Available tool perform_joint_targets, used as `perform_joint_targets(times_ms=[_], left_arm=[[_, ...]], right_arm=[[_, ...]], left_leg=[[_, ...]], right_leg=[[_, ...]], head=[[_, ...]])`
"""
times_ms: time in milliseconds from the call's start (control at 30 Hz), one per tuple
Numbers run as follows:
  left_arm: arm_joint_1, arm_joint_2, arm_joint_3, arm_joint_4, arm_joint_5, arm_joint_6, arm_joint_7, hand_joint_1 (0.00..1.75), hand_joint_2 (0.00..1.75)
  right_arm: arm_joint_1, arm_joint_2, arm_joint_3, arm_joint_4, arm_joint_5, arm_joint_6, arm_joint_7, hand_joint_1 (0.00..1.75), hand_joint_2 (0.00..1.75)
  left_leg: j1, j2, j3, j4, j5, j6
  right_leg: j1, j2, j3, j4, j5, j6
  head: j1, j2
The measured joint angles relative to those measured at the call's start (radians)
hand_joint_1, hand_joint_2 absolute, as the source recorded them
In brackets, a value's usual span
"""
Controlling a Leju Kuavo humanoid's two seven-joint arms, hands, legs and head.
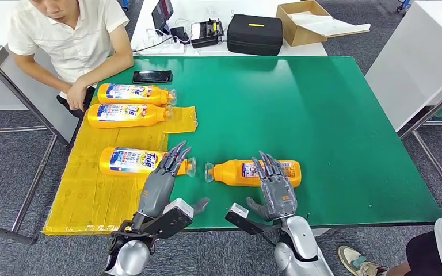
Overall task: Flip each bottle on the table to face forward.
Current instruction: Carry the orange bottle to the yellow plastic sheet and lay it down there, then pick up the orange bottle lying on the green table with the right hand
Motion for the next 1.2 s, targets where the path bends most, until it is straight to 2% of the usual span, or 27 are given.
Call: perform_joint_targets(times_ms=[267, 400, 600, 967, 1200], left_arm=[[0.006, 0.004, -0.026, -0.030, 0.013, 0.011, -0.015, 0.00, 1.75], [0.010, 0.005, -0.029, -0.042, 0.055, 0.007, -0.015, 0.00, 1.75], [0.033, 0.005, -0.026, -0.073, 0.164, -0.051, -0.008, 0.00, 1.75], [0.081, 0.006, -0.012, -0.138, 0.206, -0.086, 0.009, 0.00, 1.75], [0.095, 0.006, -0.004, -0.154, 0.207, -0.089, 0.014, 0.00, 1.75]], right_arm=[[-0.001, -0.007, 0.000, -0.020, 0.006, 0.003, 0.000, 0.00, 1.75], [-0.006, -0.016, 0.000, -0.020, 0.056, 0.005, 0.049, 0.00, 1.75], [-0.016, -0.035, -0.024, -0.013, 0.092, 0.064, 0.138, 0.00, 1.75], [-0.019, -0.048, -0.086, 0.004, 0.140, 0.157, 0.207, 0.00, 1.75], [-0.019, -0.049, -0.100, 0.004, 0.146, 0.164, 0.218, 0.00, 1.75]], left_leg=[[0.000, 0.000, 0.000, 0.000, 0.001, 0.000], [0.000, 0.000, 0.000, 0.000, 0.001, 0.000], [0.000, -0.001, 0.000, 0.000, 0.001, 0.000], [0.000, -0.001, 0.000, 0.000, 0.001, 0.000], [0.000, -0.001, 0.000, 0.000, 0.001, 0.000]], right_leg=[[0.000, 0.000, 0.001, 0.000, 0.000, 0.000], [0.000, 0.000, 0.001, 0.000, 0.000, 0.000], [0.000, 0.000, 0.001, 0.000, 0.000, 0.000], [0.000, -0.001, 0.001, 0.000, 0.000, 0.000], [0.000, -0.001, 0.001, 0.000, 0.000, 0.000]], head=[[0.000, 0.000], [0.000, 0.000], [0.000, 0.000], [0.000, 0.000], [0.000, 0.000]])
